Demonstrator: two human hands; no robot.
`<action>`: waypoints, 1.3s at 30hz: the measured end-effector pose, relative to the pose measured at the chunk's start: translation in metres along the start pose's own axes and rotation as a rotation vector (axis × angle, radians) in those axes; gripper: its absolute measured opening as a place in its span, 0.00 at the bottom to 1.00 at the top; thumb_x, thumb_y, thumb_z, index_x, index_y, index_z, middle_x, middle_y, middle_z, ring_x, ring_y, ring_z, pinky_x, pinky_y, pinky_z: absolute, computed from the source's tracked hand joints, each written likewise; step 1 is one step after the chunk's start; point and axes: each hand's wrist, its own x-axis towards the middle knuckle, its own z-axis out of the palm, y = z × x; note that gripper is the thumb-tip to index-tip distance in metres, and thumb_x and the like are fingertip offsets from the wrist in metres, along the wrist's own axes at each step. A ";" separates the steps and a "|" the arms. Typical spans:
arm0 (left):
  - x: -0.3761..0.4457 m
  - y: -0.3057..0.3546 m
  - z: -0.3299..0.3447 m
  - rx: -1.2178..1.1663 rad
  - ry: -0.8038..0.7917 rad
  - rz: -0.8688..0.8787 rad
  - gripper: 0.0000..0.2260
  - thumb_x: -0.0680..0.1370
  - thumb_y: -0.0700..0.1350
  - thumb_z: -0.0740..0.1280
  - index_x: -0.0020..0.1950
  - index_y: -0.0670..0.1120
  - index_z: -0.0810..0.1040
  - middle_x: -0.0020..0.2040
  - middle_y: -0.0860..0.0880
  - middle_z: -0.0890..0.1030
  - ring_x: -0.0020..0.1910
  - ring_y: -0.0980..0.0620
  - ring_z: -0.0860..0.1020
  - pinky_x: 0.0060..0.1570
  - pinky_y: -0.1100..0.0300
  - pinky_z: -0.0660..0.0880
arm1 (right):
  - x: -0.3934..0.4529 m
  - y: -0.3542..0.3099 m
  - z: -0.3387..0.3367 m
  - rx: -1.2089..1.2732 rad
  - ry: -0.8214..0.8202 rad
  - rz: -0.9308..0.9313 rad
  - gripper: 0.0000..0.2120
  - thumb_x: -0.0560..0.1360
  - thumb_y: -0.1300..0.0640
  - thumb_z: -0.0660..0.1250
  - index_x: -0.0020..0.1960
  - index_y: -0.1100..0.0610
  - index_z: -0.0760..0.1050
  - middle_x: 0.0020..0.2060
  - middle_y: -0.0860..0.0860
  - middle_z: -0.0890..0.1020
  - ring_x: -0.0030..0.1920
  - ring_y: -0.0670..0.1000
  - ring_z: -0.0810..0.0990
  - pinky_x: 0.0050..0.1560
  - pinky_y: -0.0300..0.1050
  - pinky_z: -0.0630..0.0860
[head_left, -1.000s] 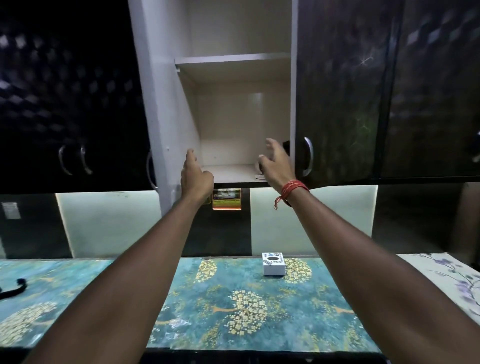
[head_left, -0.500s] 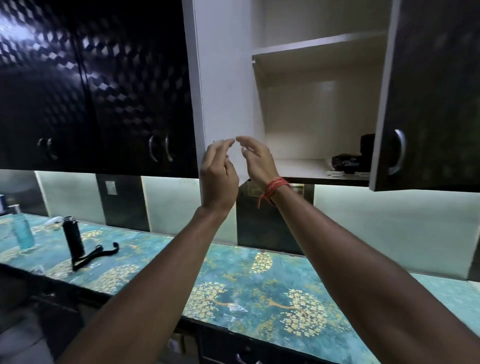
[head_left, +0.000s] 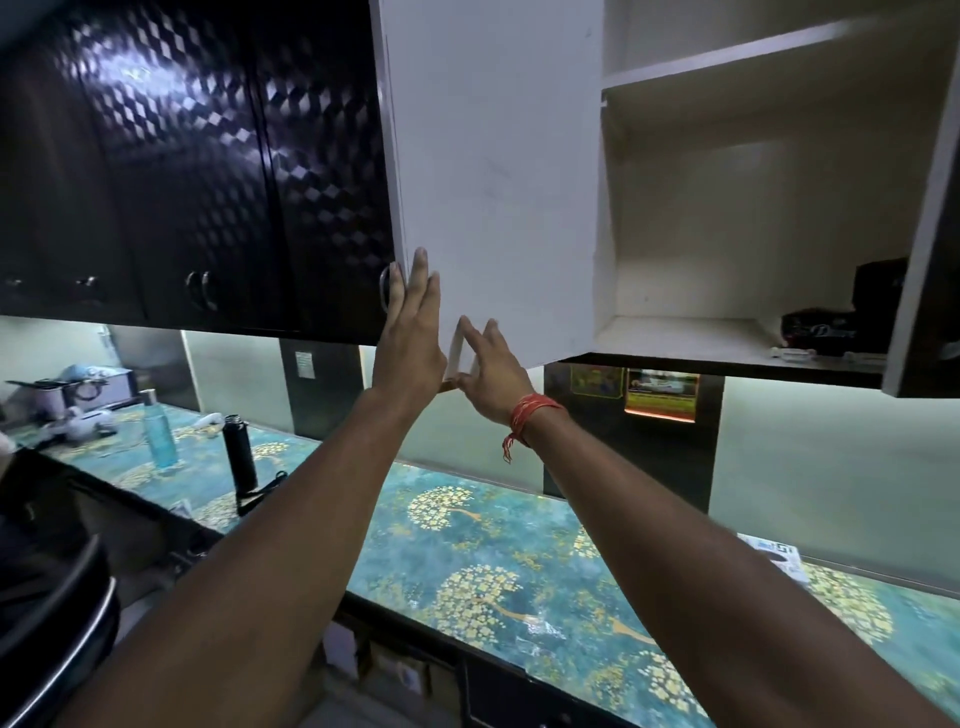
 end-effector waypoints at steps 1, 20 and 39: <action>0.001 -0.004 -0.001 0.019 -0.009 0.001 0.34 0.76 0.27 0.63 0.80 0.41 0.55 0.82 0.50 0.44 0.81 0.43 0.42 0.62 0.58 0.72 | 0.001 0.000 0.005 -0.033 0.014 -0.005 0.37 0.77 0.57 0.66 0.78 0.48 0.49 0.79 0.57 0.47 0.77 0.63 0.57 0.73 0.55 0.61; 0.009 -0.005 -0.011 0.012 -0.133 -0.086 0.35 0.77 0.28 0.64 0.80 0.43 0.56 0.82 0.51 0.43 0.81 0.43 0.43 0.71 0.45 0.65 | 0.008 -0.009 0.002 -0.048 -0.039 0.000 0.38 0.77 0.56 0.66 0.79 0.50 0.47 0.79 0.59 0.45 0.77 0.63 0.58 0.72 0.55 0.64; -0.001 0.047 -0.010 -0.026 0.059 -0.006 0.35 0.71 0.23 0.66 0.76 0.40 0.64 0.82 0.46 0.55 0.81 0.41 0.44 0.58 0.57 0.77 | -0.022 0.009 -0.038 0.215 0.120 0.019 0.35 0.73 0.58 0.72 0.76 0.54 0.60 0.73 0.54 0.67 0.72 0.57 0.67 0.72 0.55 0.66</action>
